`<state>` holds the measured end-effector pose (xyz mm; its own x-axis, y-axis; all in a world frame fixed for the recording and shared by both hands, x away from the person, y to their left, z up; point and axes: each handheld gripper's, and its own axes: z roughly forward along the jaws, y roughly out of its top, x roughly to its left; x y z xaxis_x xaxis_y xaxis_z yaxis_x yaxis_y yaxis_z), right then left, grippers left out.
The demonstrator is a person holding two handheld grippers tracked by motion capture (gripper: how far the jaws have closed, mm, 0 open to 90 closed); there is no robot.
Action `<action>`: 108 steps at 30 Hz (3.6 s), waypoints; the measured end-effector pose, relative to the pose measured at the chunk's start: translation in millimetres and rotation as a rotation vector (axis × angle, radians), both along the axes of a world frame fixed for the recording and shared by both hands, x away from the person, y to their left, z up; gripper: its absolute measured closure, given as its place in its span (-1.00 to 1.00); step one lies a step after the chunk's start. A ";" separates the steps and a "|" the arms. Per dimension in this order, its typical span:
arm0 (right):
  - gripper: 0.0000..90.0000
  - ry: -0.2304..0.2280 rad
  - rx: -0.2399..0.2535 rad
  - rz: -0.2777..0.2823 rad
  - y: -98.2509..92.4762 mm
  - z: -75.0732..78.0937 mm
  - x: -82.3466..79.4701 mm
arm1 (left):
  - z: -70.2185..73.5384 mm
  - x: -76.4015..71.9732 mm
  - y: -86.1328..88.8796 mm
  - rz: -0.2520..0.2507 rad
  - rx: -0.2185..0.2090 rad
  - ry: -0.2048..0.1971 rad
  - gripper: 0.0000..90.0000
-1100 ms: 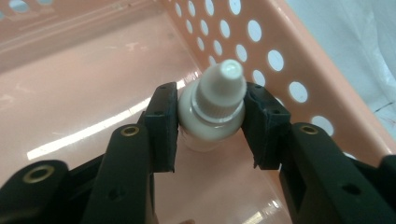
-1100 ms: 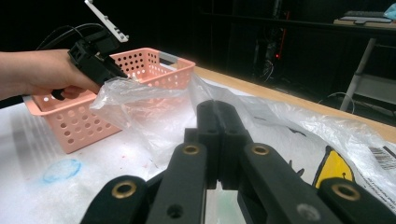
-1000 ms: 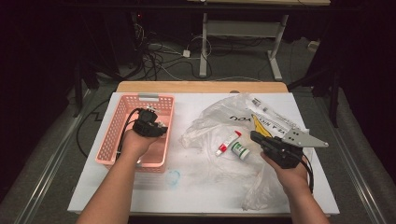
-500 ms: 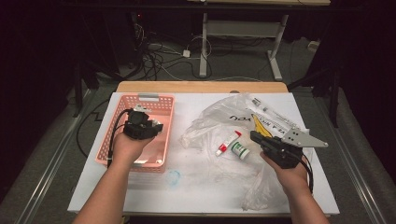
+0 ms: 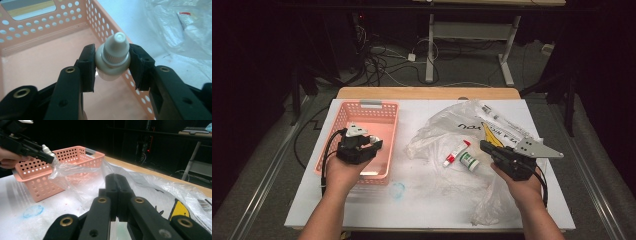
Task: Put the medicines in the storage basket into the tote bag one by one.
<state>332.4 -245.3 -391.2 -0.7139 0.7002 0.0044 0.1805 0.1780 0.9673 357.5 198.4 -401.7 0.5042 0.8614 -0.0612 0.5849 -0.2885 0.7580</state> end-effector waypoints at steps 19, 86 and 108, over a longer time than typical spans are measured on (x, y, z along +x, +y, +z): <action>1.00 -0.005 -0.005 0.006 -0.1 -0.2 -0.3 | -12.2 -29.4 3.4 -0.021 -0.055 -0.055 0.29; 1.00 0.000 -0.006 0.008 1.7 -1.7 0.0 | -27.6 -33.9 -162.0 -0.409 -0.099 -0.060 0.29; 1.00 0.002 0.001 0.010 1.5 -1.3 -0.1 | -59.0 16.4 -238.9 -0.397 -0.011 -0.038 0.29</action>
